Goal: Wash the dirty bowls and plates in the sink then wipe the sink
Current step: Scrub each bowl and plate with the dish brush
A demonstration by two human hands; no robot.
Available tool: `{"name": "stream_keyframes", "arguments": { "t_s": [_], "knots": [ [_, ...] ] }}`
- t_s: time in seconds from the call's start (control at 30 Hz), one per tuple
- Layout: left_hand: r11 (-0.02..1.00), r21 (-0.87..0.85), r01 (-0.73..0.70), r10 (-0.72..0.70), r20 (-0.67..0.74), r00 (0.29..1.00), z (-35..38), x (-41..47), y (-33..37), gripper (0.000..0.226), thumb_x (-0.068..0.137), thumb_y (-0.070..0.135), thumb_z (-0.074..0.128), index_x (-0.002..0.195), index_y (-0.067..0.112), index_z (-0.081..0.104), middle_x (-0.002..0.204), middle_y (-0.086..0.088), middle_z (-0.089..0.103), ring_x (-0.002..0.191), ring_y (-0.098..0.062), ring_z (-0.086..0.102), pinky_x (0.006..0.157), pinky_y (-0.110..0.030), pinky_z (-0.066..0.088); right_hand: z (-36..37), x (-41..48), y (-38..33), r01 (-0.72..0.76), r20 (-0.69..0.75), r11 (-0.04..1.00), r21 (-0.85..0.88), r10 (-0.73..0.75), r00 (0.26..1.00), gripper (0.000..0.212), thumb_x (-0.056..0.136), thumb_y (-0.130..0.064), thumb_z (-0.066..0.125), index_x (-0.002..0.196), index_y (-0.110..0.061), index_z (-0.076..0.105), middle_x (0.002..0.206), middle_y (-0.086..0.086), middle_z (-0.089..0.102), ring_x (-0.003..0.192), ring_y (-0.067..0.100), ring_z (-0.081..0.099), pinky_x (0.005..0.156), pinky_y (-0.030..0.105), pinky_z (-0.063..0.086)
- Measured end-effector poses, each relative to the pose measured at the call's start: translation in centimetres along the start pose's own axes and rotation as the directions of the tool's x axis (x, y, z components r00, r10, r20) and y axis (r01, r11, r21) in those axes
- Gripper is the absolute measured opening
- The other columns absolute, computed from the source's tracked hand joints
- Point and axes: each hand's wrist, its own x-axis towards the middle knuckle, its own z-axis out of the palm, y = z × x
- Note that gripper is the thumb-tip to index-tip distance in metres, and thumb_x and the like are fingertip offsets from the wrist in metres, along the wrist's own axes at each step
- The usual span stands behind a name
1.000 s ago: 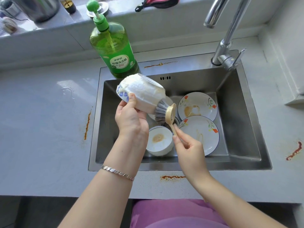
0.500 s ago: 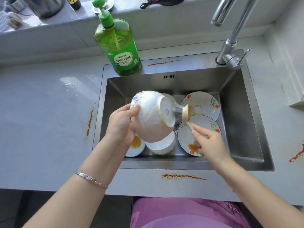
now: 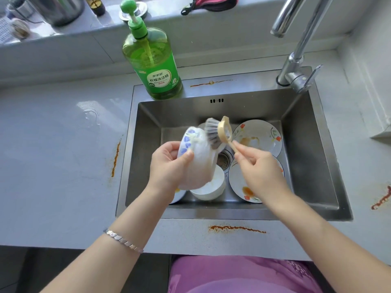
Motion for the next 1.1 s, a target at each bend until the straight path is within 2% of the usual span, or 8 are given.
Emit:
{"name": "stream_keyframes", "arguments": {
  "t_s": [0.17, 0.27, 0.47, 0.57, 0.7, 0.87, 1.0, 1.1],
  "knots": [
    [0.998, -0.065, 0.006, -0.01, -0.048, 0.999, -0.3, 0.1, 0.1, 0.015, 0.086, 0.002, 0.062, 0.102, 0.004, 0.062, 0.083, -0.004, 0.068, 0.065, -0.006, 0.064, 0.055, -0.016, 0.053, 0.2, -1.0, 2.1, -0.098, 0.087, 0.995, 0.033, 0.095, 0.992, 0.034, 0.094, -0.016, 0.049, 0.125, -0.027, 0.058, 0.058, -0.026, 0.06, 0.049, -0.009, 0.047, 0.065, 0.013, 0.04],
    [0.989, -0.138, 0.051, -0.069, -0.134, 0.989, 0.0, 0.9, 0.2, 0.019, 0.088, 0.004, 0.061, 0.106, 0.004, 0.062, 0.083, -0.002, 0.066, 0.07, -0.011, 0.063, 0.054, -0.018, 0.053, 1.2, -3.3, 2.3, -0.059, 0.138, 0.994, 0.088, 0.047, 0.989, 0.035, 0.095, -0.019, 0.048, 0.124, -0.036, 0.055, 0.081, 0.001, 0.074, 0.045, 0.001, 0.031, 0.057, 0.017, 0.034],
    [0.971, -0.232, 0.054, -0.071, -0.069, 0.995, 0.5, 1.0, 0.7, 0.019, 0.088, 0.0, 0.059, 0.106, -0.001, 0.063, 0.083, -0.007, 0.066, 0.064, -0.011, 0.064, 0.053, -0.02, 0.052, 1.1, -1.1, 3.0, -0.129, 0.077, 0.984, 0.124, 0.12, 0.99, 0.035, 0.096, -0.015, 0.047, 0.128, -0.025, 0.055, 0.038, -0.03, 0.041, 0.044, -0.007, 0.045, 0.055, 0.009, 0.033],
    [0.959, -0.272, 0.08, -0.119, -0.132, 0.984, 0.7, 1.5, 0.7, 0.02, 0.088, 0.003, 0.059, 0.108, -0.001, 0.062, 0.086, -0.008, 0.066, 0.069, -0.014, 0.064, 0.057, -0.023, 0.055, 1.2, -2.3, 2.3, -0.097, 0.125, 0.987, 0.129, 0.081, 0.989, 0.035, 0.095, -0.016, 0.048, 0.127, -0.028, 0.055, 0.068, -0.018, 0.069, 0.07, 0.002, 0.065, 0.065, 0.019, 0.052],
    [0.951, -0.288, 0.117, -0.153, -0.108, 0.982, 0.9, 1.3, 0.3, 0.013, 0.089, 0.002, 0.059, 0.1, 0.001, 0.065, 0.081, -0.006, 0.066, 0.068, -0.015, 0.063, 0.055, -0.021, 0.054, 1.0, -1.5, 3.0, -0.119, 0.107, 0.986, 0.113, 0.107, 0.988, 0.035, 0.096, -0.015, 0.047, 0.128, -0.026, 0.054, 0.041, -0.027, 0.047, 0.046, -0.005, 0.046, 0.052, 0.009, 0.034],
    [0.958, -0.264, 0.11, -0.158, -0.169, 0.973, 0.8, 1.7, -0.2, 0.012, 0.088, 0.003, 0.06, 0.1, 0.004, 0.064, 0.08, -0.004, 0.065, 0.067, -0.012, 0.062, 0.051, -0.017, 0.053, 1.4, -3.2, 2.0, -0.104, 0.153, 0.991, 0.08, 0.091, 0.984, 0.034, 0.095, -0.017, 0.049, 0.125, -0.032, 0.056, 0.107, -0.012, 0.068, 0.095, 0.005, 0.062, 0.081, 0.015, 0.045],
    [0.986, -0.11, 0.122, -0.134, -0.106, 0.985, 0.5, 2.2, -0.7, 0.013, 0.087, 0.002, 0.061, 0.099, 0.003, 0.065, 0.078, -0.004, 0.066, 0.064, -0.011, 0.062, 0.051, -0.017, 0.052, 1.5, -1.3, 2.2, -0.076, 0.107, 0.997, 0.021, 0.073, 0.992, 0.034, 0.095, -0.023, 0.048, 0.124, -0.037, 0.055, 0.102, -0.009, 0.071, 0.088, 0.014, 0.064, 0.079, 0.033, 0.052],
    [0.996, 0.009, 0.092, -0.092, 0.01, 0.996, 0.2, 2.2, -0.7, 0.014, 0.086, 0.001, 0.061, 0.099, 0.003, 0.066, 0.081, -0.006, 0.068, 0.067, -0.014, 0.064, 0.055, -0.02, 0.053, 1.2, 0.8, 3.3, -0.103, 0.099, 0.994, -0.022, 0.105, 0.99, 0.033, 0.095, -0.023, 0.048, 0.125, -0.035, 0.056, 0.056, -0.033, 0.054, 0.059, -0.001, 0.043, 0.061, 0.022, 0.038]
  ]
}}
